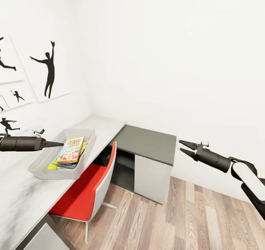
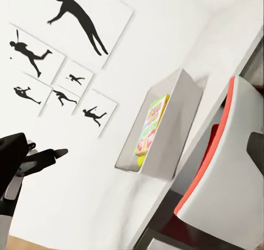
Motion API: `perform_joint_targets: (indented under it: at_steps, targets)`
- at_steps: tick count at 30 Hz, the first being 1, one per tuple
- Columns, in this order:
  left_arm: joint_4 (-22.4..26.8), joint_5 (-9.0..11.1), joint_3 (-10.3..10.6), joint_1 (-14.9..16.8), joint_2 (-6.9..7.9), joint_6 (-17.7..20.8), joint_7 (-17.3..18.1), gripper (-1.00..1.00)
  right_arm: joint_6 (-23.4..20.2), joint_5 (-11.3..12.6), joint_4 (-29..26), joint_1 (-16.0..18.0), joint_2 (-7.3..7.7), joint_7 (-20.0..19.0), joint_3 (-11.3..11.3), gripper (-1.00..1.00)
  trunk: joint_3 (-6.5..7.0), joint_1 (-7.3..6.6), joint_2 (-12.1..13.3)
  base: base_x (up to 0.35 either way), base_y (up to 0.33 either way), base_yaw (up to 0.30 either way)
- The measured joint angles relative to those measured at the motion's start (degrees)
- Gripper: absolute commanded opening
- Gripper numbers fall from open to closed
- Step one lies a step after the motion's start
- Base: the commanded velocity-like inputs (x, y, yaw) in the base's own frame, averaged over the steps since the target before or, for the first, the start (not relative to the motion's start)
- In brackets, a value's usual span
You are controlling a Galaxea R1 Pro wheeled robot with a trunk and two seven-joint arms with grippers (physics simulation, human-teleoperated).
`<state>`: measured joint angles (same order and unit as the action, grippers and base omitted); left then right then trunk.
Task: Put all the toys in the child's room - the three board games (two on the bed and one on the table), the two jigsaw puzzles on the table, and the tennis ball on the table - inside the toy box on the table in the child's room.
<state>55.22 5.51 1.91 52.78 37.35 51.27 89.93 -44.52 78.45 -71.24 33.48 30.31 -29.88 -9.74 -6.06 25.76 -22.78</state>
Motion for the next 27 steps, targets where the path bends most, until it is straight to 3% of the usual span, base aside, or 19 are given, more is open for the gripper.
perform_joint_targets:
  at_steps: [14, 27]
  targets:
    - [-0.02, 0.05, 0.00, 0.00, 0.00, -0.02, 0.00, 1.00, 0.00, 0.00, 0.46, -0.08, 0.06, -0.06, 0.00, 1.00, 0.64, 0.00, 0.00, -0.136, -0.007, -0.275]
    - [-0.03, 0.01, 0.00, -0.01, 0.00, -0.02, -0.01, 1.00, -0.01, 0.00, 0.68, -0.08, 0.06, 0.04, 0.00, 1.00, 1.24, 0.00, 0.00, -0.136, -0.108, -0.275]
